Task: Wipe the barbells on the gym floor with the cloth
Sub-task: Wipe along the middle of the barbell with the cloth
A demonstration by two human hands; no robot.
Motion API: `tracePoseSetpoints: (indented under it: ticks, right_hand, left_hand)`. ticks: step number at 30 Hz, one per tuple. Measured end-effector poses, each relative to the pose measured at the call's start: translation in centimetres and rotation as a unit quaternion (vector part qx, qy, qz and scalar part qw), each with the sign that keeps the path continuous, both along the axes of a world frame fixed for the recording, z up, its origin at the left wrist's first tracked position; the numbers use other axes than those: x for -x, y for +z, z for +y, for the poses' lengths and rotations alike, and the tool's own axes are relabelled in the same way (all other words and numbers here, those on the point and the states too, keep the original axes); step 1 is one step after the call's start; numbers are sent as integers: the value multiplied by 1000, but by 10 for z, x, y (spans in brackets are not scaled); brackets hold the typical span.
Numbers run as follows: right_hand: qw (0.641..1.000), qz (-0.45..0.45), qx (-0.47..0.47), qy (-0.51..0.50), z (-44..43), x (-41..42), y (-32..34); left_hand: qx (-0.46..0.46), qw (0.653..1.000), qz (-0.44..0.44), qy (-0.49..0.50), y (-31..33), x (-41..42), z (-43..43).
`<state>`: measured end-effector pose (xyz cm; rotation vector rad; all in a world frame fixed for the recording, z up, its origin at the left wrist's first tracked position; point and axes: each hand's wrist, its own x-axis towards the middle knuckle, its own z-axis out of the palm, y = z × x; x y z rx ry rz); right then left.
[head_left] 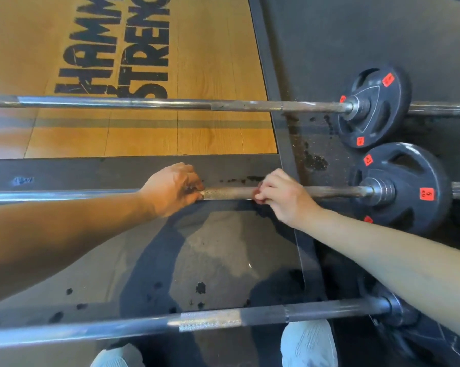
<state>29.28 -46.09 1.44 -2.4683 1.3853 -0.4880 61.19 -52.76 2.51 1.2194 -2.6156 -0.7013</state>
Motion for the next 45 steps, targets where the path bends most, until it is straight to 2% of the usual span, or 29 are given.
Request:
tracePoseSetpoints:
  ticks: [4, 8, 12, 15, 19, 22, 26, 28, 33, 35, 38, 42, 45]
  right_hand:
    - [997, 36, 13, -64, 12, 44, -4]
    - [999, 21, 33, -16, 1, -12, -2]
    - [1000, -2, 0, 21, -16, -64, -3]
    - [999, 6, -3, 43, -13, -27, -2]
    - [1000, 14, 16, 13, -5, 5, 0]
    - [1000, 0, 30, 4, -11, -30, 0]
    - [995, -75, -7, 61, -36, -120, -6]
    - [994, -82, -33, 67, -42, -135, -6]
    - [999, -10, -24, 30, -20, -52, 2]
    - [1000, -9, -11, -5, -11, -23, 1]
    - [999, -36, -5, -20, -14, -49, -3]
    - [998, -57, -8, 30, -22, -114, -8]
    - [999, -30, -4, 32, -22, -80, -9]
  left_hand:
    - [-1, 1000, 6, -1, -4, -4, -2]
    - [-5, 1000, 11, 3, -5, -3, -2]
    - [-15, 1000, 3, 14, -5, -1, -2]
    - [-10, 1000, 1, 10, -4, 0, 0]
    - [3, 1000, -8, -9, -1, -7, 0]
    - [11, 1000, -20, -3, 0, -19, 2]
    - [19, 999, -22, 38, 1, -45, 4]
    - [17, 998, -25, 63, 4, -56, 5]
    - [25, 997, -29, 68, 4, -81, 10]
    - [24, 997, -36, 71, 4, -85, 12]
    - [21, 996, -43, 74, 7, -80, 13]
    - [17, 996, -53, 77, 11, -55, 8]
    - [10, 997, -41, 66, 7, -24, 3]
